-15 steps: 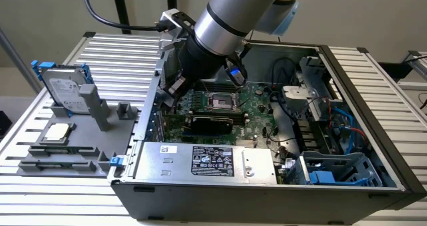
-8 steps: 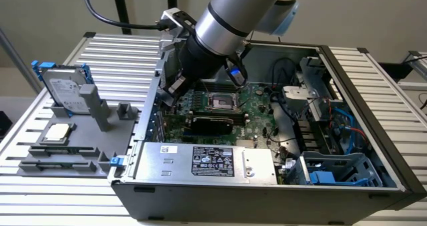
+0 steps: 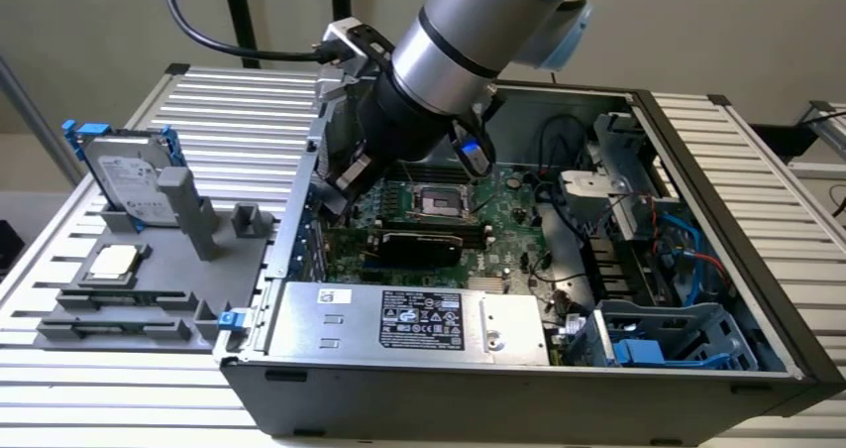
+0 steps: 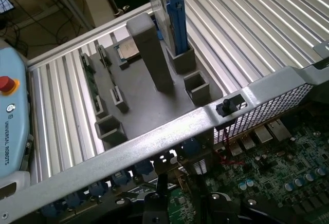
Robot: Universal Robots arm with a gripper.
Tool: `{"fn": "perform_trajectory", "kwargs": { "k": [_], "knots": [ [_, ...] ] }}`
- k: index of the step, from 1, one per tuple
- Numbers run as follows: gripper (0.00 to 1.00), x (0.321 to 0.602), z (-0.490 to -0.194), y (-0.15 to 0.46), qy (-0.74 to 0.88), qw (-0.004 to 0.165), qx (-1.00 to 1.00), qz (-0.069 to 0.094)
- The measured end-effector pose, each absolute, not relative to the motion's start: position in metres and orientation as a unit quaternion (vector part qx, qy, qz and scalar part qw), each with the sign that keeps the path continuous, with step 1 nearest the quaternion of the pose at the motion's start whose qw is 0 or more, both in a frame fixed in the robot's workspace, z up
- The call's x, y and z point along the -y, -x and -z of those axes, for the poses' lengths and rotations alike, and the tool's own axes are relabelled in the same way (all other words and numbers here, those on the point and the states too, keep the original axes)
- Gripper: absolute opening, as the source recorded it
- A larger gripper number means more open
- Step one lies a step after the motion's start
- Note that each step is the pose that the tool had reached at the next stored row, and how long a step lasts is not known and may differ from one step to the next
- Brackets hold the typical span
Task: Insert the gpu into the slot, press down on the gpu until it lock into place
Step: 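Press down on the gpu until it lock into place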
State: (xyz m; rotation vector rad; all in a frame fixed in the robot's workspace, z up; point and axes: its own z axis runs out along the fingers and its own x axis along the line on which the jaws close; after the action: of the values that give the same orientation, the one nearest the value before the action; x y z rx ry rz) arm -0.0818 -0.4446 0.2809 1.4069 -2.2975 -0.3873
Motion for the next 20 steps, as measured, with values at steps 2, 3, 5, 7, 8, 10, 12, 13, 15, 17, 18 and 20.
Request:
{"fn": "perform_trajectory", "kwargs": {
  "k": [2,3,5,7,8,10,12,13,15,17,18,20],
  "knots": [
    [0.33,0.4463,-0.2806,0.0818,-0.505,0.208,0.826,0.139],
    [0.33,0.4468,-0.2803,0.0819,-0.505,0.209,0.826,0.139],
    [0.33,0.4476,-0.2797,0.0819,-0.505,0.209,0.826,0.138],
    [0.33,0.4478,-0.2784,0.0818,-0.504,0.209,0.827,0.138],
    [0.33,0.4478,-0.2776,0.0818,-0.504,0.209,0.827,0.138],
    [0.33,0.4478,-0.2762,0.0819,-0.503,0.209,0.827,0.138],
    [0.33,0.4478,-0.2758,0.0819,-0.501,0.209,0.828,0.138],
    [0.33,0.4477,-0.2757,0.0819,-0.500,0.209,0.829,0.139],
    [0.33,0.4475,-0.2756,0.0819,-0.498,0.208,0.830,0.139],
    [0.33,0.4470,-0.2756,0.0818,-0.495,0.208,0.832,0.140],
    [0.33,0.4467,-0.2756,0.0818,-0.493,0.207,0.833,0.140],
    [0.33,0.4463,-0.2754,0.0819,-0.490,0.207,0.835,0.141]
  ]
}}
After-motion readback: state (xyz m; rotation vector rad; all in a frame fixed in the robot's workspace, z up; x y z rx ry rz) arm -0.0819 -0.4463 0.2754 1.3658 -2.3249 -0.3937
